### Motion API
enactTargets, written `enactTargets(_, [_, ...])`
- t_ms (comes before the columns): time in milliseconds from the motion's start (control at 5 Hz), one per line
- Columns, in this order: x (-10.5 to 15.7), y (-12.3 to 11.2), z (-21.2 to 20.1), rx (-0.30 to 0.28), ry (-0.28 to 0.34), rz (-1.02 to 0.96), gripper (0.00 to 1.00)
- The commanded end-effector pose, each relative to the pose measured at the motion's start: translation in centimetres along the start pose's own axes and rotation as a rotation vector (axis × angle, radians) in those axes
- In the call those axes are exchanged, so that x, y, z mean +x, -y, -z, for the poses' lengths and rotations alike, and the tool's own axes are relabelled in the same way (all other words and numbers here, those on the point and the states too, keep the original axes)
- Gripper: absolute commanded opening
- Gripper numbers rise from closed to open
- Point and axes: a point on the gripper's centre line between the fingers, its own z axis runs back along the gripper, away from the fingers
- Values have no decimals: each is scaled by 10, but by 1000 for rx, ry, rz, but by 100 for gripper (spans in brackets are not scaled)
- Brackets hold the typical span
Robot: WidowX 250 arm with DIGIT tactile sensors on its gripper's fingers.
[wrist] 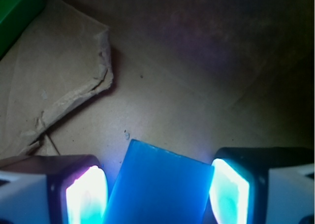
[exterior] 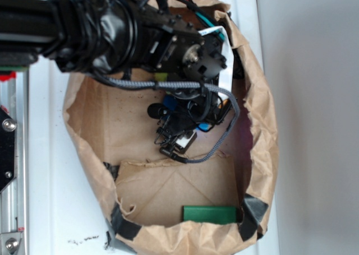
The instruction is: Grab the blue block.
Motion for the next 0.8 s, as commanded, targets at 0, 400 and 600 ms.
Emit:
enactTargets(0, [16, -4, -42, 35, 42, -99, 0])
enactTargets(400, [34, -13, -102, 28, 141, -422, 0])
enactTargets(600, [43, -7, -124, 115, 171, -475, 0])
